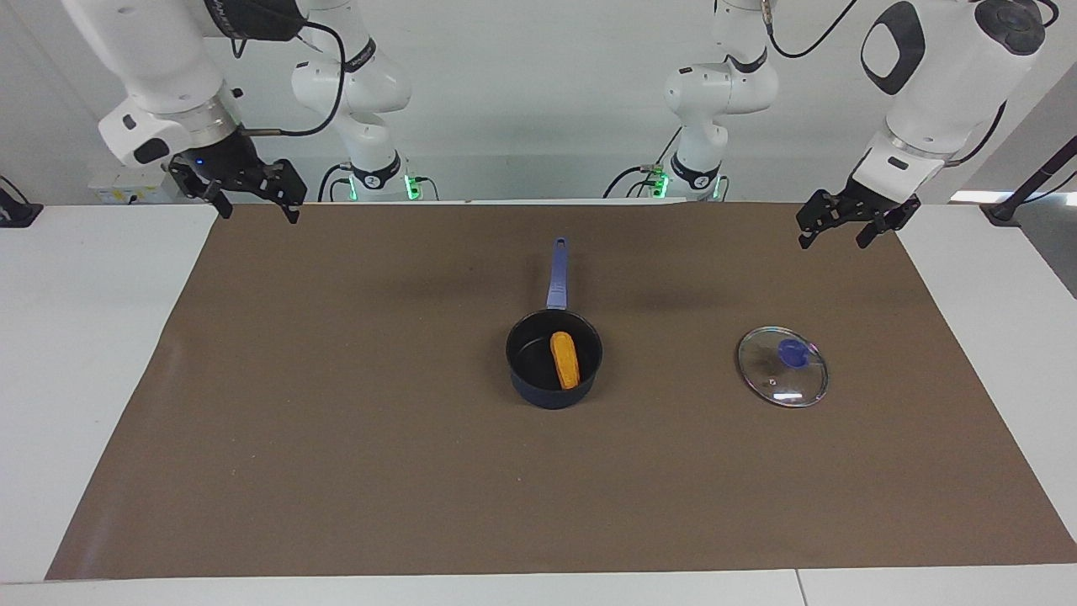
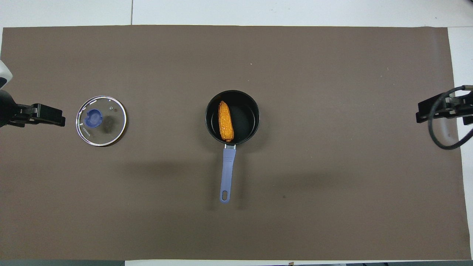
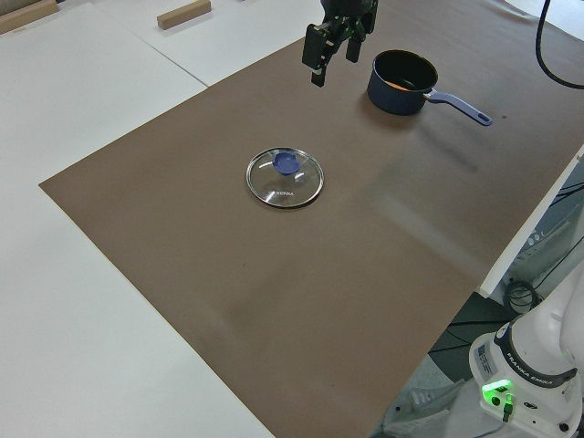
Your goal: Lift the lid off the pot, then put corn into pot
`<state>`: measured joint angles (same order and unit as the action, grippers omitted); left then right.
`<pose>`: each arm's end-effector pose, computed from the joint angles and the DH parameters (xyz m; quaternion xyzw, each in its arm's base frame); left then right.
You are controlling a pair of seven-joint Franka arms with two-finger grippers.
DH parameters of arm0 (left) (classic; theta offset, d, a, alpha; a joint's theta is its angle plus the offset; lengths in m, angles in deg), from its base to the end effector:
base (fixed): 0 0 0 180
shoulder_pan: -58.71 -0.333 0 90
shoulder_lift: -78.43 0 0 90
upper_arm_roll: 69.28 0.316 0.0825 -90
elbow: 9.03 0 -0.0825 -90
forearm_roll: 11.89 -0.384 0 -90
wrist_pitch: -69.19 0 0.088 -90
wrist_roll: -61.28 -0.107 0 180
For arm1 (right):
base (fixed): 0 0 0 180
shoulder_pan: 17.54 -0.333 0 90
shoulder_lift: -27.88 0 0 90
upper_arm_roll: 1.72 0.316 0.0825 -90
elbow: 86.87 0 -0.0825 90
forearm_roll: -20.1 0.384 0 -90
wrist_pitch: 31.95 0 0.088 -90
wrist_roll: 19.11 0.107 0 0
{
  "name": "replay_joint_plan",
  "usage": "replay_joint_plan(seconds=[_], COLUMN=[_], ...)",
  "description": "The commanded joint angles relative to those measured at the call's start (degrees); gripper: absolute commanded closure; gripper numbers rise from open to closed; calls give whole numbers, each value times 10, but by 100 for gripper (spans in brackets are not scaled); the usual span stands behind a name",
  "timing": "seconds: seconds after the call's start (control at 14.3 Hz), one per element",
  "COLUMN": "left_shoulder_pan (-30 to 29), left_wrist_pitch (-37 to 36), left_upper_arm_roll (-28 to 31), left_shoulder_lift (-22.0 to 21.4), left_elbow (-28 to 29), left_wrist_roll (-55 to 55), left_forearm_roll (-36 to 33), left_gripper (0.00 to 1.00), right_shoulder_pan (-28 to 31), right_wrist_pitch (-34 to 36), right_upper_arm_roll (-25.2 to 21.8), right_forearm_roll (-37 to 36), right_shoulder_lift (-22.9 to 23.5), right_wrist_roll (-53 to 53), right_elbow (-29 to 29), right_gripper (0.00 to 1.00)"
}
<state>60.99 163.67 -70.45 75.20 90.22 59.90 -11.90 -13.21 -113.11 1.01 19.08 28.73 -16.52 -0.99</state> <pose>0.5392 -0.0328 0.5856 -0.9990 0.0421 0.0134 0.0009 0.5428 -0.0175 0.6370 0.9981 -0.0374 -0.0485 0.0089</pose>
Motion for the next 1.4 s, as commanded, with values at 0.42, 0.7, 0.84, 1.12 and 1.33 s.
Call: replay_joint_plan(seconds=[0.42, 0.7, 0.84, 1.12, 1.33], left_shoulder_pan=[19, 17, 17, 18, 18], left_wrist_pitch=[-60, -60, -61, -62, -62], left_upper_arm_roll=[1, 2, 2, 1, 1], left_shoulder_lift=[15, 14, 14, 15, 15], left_elbow=[-50, -51, -50, -51, -51], left_wrist_roll=[17, 17, 17, 17, 17], left_forearm_roll=[-12, -1, -1, -1, -1], left_gripper=[0, 0, 0, 0, 0], right_shoulder_pan=[11, 13, 18, 15, 13], right_wrist_pitch=[-31, -57, -66, -81, -69], right_upper_arm_roll=[-76, -76, -76, -76, -77], right_forearm_roll=[10, 11, 10, 10, 9], right_shoulder_lift=[-21, -35, -34, -41, -38], right_wrist_roll=[-107, -103, -104, -104, -104], right_elbow=[59, 88, 90, 111, 95], right_gripper=[0, 0, 0, 0, 0])
